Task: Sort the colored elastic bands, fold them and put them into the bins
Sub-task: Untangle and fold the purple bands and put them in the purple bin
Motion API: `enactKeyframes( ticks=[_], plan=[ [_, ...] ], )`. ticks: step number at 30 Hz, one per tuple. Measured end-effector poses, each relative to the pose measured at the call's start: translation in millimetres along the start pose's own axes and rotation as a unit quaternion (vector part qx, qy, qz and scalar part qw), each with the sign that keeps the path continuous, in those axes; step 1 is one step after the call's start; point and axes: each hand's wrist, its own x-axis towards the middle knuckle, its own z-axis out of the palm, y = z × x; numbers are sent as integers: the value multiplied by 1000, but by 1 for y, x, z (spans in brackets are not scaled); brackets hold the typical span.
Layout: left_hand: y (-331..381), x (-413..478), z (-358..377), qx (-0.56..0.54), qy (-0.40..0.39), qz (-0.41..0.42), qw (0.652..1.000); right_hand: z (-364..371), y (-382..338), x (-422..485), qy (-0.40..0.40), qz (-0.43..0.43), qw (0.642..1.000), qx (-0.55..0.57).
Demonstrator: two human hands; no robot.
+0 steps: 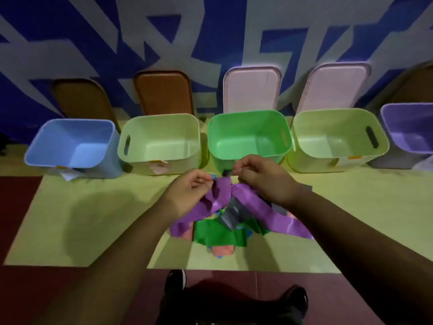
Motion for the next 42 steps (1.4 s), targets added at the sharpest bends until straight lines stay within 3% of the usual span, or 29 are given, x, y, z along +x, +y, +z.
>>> enactKeyframes(
  ticks=[5, 10, 20, 32, 38, 42],
  plan=[
    [-64, 9, 17, 111, 17, 87, 990, 35, 66, 10, 24, -80, 983, -164],
    [-101, 24, 26, 219, 47, 209, 952, 62, 120, 24, 54, -176, 954, -238],
    [-139, 27, 38, 203, 111, 293, 928, 86, 165, 29, 173, -263, 894, -320],
    [-150, 21, 42, 156, 183, 380, 893, 92, 164, 21, 213, -295, 873, -325],
    [-150, 11, 40, 86, 200, 371, 903, 99, 163, 10, 235, -307, 854, -350],
    [-148, 4, 39, 50, 166, 359, 917, 101, 162, 7, 233, -303, 849, -366]
  ],
)
